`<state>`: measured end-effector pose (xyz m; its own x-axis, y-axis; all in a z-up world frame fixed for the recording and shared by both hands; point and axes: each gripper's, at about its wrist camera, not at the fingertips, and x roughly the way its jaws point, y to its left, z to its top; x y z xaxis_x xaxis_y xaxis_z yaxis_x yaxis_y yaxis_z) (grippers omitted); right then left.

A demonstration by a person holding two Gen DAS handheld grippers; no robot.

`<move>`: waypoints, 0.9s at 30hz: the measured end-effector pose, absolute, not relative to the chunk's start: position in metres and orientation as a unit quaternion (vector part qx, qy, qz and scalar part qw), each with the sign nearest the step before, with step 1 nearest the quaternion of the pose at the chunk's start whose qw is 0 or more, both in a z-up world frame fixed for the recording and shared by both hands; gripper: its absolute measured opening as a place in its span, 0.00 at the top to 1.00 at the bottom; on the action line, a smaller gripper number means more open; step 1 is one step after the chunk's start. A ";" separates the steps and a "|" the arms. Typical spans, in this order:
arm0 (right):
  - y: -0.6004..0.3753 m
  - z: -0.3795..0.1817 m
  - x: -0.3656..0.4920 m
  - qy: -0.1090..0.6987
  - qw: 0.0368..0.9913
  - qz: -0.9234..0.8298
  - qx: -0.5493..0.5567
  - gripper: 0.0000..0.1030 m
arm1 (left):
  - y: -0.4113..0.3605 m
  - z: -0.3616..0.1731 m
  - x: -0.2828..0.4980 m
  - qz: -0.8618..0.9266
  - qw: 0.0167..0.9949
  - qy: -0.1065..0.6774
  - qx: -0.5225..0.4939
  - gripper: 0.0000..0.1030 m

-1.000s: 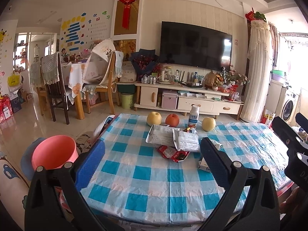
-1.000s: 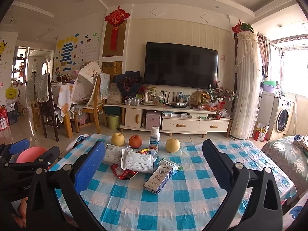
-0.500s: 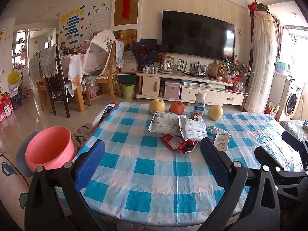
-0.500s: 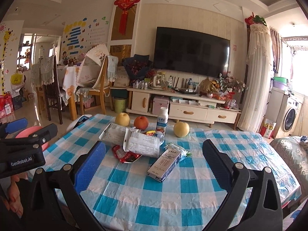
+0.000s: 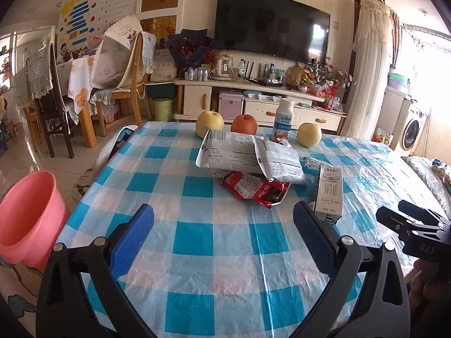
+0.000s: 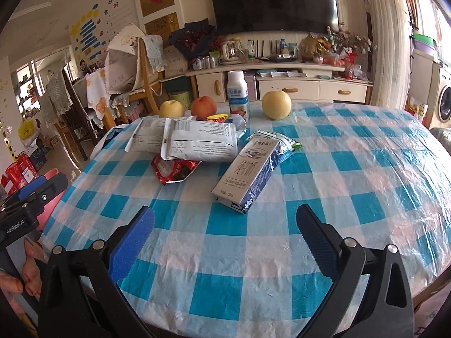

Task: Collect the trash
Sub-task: 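Grasp the white paper envelope with the left tool while the right tool grasps the milk carton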

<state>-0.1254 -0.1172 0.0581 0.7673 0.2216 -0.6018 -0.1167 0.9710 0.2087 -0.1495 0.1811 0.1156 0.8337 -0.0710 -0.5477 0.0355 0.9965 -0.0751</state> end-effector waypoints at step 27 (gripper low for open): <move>-0.134 0.014 -0.003 0.388 0.911 0.080 0.112 0.05 | 0.135 0.067 -0.003 -0.100 0.931 0.338 -0.099 0.04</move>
